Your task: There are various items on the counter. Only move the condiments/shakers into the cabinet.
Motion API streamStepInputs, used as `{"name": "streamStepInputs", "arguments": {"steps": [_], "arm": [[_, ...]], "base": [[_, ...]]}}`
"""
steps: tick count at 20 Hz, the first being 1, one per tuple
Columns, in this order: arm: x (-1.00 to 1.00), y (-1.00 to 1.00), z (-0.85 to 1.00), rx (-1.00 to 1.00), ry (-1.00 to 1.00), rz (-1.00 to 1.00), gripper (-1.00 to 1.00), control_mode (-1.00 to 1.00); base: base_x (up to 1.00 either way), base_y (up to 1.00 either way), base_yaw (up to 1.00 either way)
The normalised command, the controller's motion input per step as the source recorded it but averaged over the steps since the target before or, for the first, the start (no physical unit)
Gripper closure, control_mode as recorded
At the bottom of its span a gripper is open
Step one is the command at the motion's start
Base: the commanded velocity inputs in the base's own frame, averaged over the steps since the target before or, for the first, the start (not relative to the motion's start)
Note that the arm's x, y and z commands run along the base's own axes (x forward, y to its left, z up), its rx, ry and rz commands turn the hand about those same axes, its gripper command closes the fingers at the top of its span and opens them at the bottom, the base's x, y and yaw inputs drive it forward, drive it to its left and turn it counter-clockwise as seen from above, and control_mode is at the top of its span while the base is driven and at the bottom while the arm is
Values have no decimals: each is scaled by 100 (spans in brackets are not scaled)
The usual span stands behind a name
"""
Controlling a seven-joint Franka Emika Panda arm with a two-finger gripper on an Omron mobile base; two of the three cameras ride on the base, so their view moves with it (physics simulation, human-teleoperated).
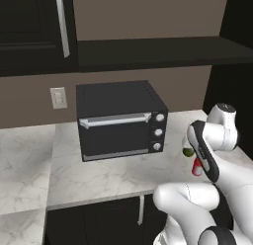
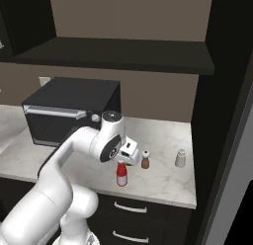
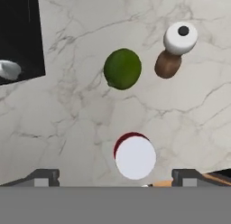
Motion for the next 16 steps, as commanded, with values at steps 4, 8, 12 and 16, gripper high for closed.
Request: {"name": "streamStepInputs", "arguments": {"steps": [4, 8, 12, 16], "arm": [[3, -16, -63, -1, 0, -12, -100, -100], [25, -2, -32, -5, -2, -4, -100, -100], [21, 0, -15, -2, -1, -1, -100, -100], [3, -5, -5, 0, 0, 0, -100, -100]], "base": [[0, 0, 0], [0, 0, 0], [0, 0, 0], [0, 0, 0]]}}
